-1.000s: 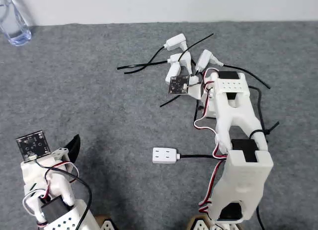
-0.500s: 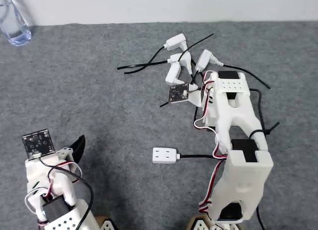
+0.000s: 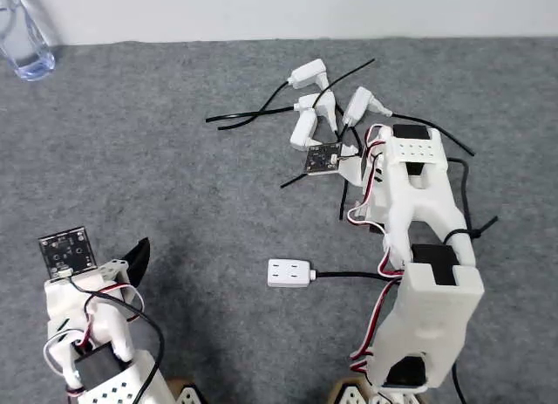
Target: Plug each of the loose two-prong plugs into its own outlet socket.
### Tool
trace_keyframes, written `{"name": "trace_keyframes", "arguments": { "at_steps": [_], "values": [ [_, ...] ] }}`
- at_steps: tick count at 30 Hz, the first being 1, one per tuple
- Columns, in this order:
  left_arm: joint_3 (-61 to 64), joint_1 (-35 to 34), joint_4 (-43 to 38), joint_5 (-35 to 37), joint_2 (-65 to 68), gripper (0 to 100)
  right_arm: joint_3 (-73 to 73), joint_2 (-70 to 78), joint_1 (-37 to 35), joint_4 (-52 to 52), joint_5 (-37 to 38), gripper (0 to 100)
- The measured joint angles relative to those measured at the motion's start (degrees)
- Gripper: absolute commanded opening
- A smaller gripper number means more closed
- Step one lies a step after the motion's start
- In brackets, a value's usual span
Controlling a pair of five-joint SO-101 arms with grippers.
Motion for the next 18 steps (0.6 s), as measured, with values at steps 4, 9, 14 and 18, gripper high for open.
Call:
{"name": "trace_keyframes", "arguments": {
  "at_steps": [4,9,14,18],
  "values": [
    [0.0,0.0,0.0,0.0,0.0,43,0.0,2.1,-0.8,-3.6,0.1,6.9],
    [0.0,0.0,0.0,0.0,0.0,43,0.0,3.1,-1.3,-7.2,0.1,6.8],
    [0.0,0.0,0.0,0.0,0.0,43,0.0,3.2,-1.5,-8.6,0.1,6.5],
    [0.0,0.3,0.0,0.0,0.0,43,-1.8,3.3,-1.5,-8.7,-1.4,6.8]
  ]
}}
